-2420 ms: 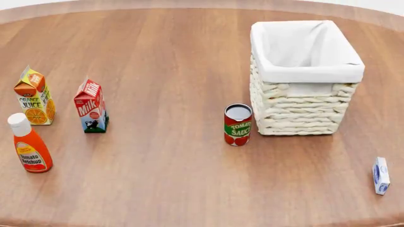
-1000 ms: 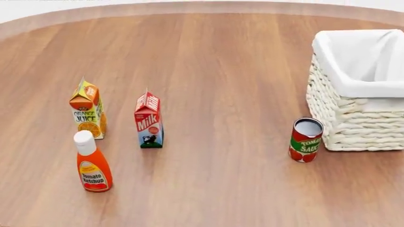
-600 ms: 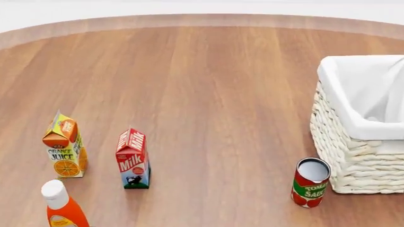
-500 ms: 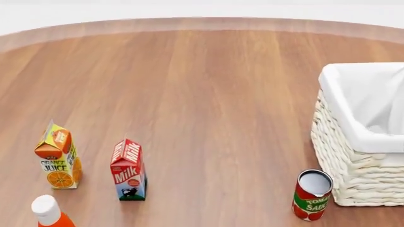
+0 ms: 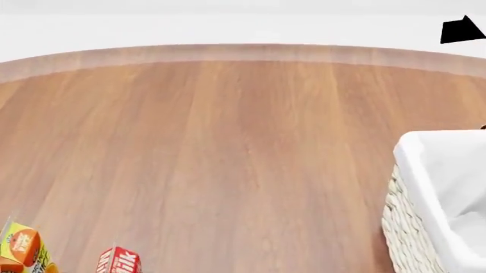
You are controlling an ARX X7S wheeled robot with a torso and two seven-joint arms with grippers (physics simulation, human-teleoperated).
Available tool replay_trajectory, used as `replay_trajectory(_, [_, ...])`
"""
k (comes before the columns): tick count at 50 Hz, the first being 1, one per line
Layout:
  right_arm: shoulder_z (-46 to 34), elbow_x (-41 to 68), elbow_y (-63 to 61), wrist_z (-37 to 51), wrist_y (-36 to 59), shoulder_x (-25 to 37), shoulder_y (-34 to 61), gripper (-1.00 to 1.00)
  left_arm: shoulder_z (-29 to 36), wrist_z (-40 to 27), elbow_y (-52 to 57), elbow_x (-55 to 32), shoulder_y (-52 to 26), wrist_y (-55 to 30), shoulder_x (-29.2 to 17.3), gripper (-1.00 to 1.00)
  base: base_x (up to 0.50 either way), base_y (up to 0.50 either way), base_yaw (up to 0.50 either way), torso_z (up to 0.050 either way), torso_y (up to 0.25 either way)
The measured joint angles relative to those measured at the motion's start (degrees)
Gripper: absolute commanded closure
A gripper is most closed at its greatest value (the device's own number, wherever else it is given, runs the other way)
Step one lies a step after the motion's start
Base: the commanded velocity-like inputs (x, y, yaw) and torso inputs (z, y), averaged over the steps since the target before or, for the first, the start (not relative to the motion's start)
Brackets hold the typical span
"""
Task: Pick the milk and place it in the basket.
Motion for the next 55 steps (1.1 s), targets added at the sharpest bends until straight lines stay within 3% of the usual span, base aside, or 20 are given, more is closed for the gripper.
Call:
replay_trajectory(40, [-1.7, -1.4, -0.3, -0.9, 0.8, -0.4, 0.4, -1.00, 0.8, 0.0, -0.3, 0.7, 0.8, 1.0, -0.6, -1.00, 0.47, -0.03, 0.00, 0.000, 0.001])
replay_trajectory(55, [-1.5, -4.0, 1.4, -3.1, -0.2, -0.4, -3.7, -1.00, 0.8, 0.1, -0.4, 1.3, 1.7, 1.5, -0.7, -1.00, 0.44, -0.03, 0.00, 0.000, 0.000])
